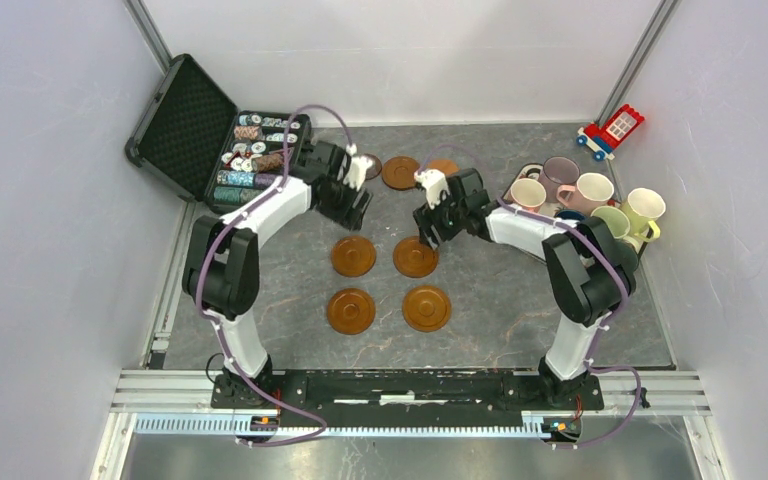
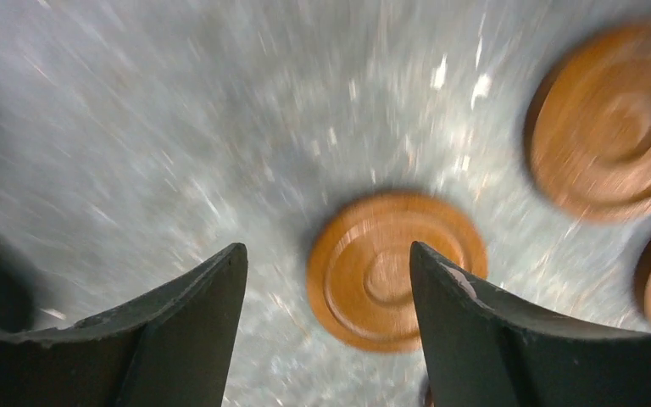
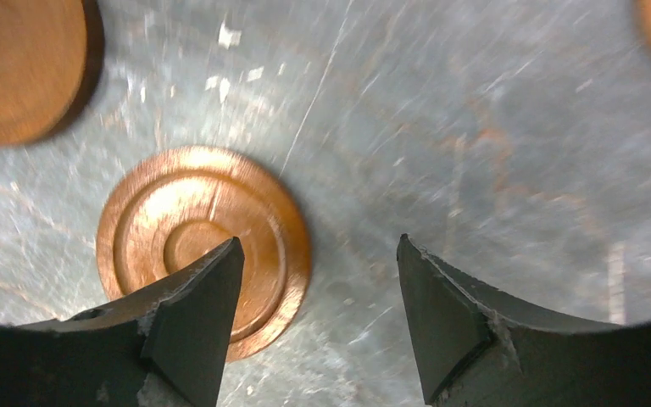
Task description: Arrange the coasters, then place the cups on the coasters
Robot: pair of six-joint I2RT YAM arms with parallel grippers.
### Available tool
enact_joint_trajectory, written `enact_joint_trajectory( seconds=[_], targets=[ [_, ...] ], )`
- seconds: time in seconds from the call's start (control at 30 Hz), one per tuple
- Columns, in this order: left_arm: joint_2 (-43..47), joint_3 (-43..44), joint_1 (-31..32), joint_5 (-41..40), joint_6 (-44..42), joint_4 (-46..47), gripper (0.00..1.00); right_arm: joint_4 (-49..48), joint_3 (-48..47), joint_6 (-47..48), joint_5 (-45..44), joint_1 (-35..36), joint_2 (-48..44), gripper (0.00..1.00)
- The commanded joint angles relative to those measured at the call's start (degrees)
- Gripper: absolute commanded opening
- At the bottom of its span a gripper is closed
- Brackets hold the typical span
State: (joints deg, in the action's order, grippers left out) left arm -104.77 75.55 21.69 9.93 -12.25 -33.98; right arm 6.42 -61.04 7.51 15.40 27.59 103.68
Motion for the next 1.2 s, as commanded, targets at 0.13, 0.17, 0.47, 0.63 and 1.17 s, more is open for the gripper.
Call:
enact_joint_trajectory(
  seconds=[0.13,0.17,0.47,0.63,1.17],
  targets=[
    [-14.4,30.2,0.9,2.9,5.1,-1.0,0.79,-2.8,-13.5,-2.5,3.0,-5.8,0.7,0.77],
    [-16.7,33.2,1.1,2.8,5.2,-1.3,0.78,-3.2,-14.3,-3.2,2.9,-6.7,1.3,0.77],
    [-33.1,54.1,3.3,-4.3,4.9,-0.3,0.72,-3.6,-19.0,-4.3,-0.8,-11.3,4.8,0.77],
    [-38.1,58.4,5.7,-12.1,2.4,2.1,0.71,-3.2,-19.1,-4.3,-0.1,-12.6,5.4,0.77],
    [-44.6,61.4,9.1,-18.2,-6.1,-2.2,0.68,-2.6,-20.6,-2.7,0.2,-14.1,6.6,0.77]
  ],
)
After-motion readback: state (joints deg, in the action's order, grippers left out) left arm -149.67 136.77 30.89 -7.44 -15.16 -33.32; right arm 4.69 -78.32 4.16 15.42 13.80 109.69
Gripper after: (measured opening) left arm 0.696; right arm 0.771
